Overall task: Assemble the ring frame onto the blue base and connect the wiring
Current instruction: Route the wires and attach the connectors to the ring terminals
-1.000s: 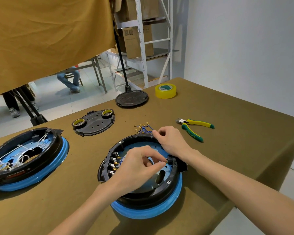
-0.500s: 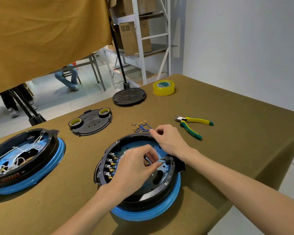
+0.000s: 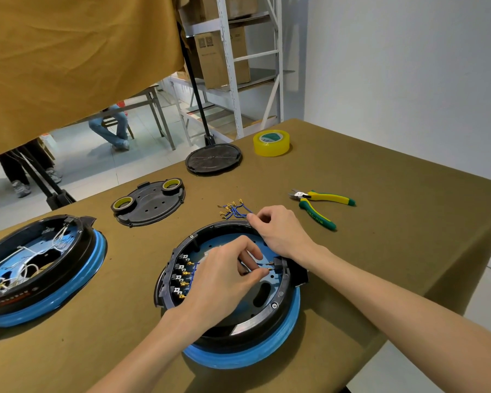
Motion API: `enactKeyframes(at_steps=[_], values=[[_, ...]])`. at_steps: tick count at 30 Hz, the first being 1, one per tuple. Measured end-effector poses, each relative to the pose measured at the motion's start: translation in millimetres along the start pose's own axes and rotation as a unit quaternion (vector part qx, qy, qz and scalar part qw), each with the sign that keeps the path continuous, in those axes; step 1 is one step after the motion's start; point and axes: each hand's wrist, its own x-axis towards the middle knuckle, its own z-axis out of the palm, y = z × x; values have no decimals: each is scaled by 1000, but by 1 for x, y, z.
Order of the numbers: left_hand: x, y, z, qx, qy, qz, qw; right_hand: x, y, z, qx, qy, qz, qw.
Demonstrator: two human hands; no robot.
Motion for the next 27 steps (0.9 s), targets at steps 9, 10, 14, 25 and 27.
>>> enactKeyframes(at_steps=[9,10,14,25,27], values=[[2,6,-1,12,7,-3,1000,0,0,3,-8,8,3,1000],[3,7,-1,10,4,-5,1000,0,0,3,-12,9,5,1000],[4,9,0,9,1,-5,1000,-2,-3,4,-19,9,10,1000],[-17,-7,-21,106,16,18,994,-1,-2,1,-6,4,18,1000],[-16,-9,-18,125,2,16,992,-1,-3,0,-5,8,16,1000]])
